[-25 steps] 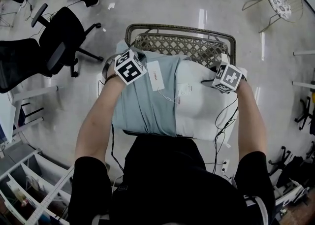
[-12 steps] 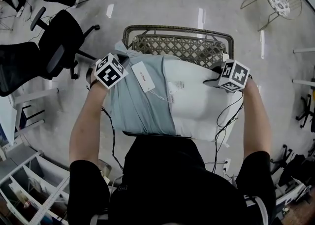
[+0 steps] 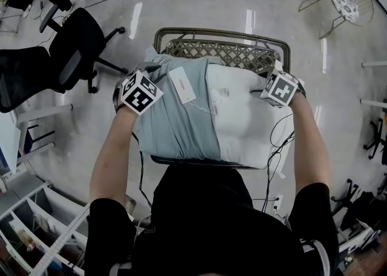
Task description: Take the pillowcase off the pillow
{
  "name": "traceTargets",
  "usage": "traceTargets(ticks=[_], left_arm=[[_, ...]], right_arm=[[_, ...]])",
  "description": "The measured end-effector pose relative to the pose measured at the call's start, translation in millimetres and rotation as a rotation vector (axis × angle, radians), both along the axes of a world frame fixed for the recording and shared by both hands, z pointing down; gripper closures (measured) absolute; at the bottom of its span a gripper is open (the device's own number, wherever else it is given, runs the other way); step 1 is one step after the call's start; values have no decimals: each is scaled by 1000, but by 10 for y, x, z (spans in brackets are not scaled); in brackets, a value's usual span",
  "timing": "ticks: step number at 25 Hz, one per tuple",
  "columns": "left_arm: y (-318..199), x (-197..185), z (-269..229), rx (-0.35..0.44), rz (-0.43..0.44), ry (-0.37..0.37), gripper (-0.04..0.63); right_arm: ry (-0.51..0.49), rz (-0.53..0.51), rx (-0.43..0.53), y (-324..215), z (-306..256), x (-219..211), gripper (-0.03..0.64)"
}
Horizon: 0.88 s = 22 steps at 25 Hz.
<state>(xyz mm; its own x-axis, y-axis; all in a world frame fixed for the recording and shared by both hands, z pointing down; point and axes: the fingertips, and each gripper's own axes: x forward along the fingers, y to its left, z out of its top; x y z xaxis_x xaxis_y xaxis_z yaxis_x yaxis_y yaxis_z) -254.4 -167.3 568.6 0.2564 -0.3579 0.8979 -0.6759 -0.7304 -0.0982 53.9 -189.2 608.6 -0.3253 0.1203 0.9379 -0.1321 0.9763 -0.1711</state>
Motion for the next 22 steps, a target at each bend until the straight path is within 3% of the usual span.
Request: traceTargets(ticks=[5, 9, 17, 19, 22], left_arm=[[282, 106, 15, 11, -41, 80, 468], [500, 264, -20, 14, 11, 100, 468], [1377, 746, -117, 22, 132, 207, 463], [1606, 824, -94, 30, 136, 223, 420], [1897, 909, -87, 34, 118, 239, 414]], right_arm=[[-31, 72, 97, -73, -127, -95, 342], [-53, 84, 134, 168, -281, -248, 335], [-109, 126, 130, 1430, -485, -450, 309], [-109, 131, 107, 1822, -400, -424, 295], [-51, 117, 76, 2312, -177, -288, 243]])
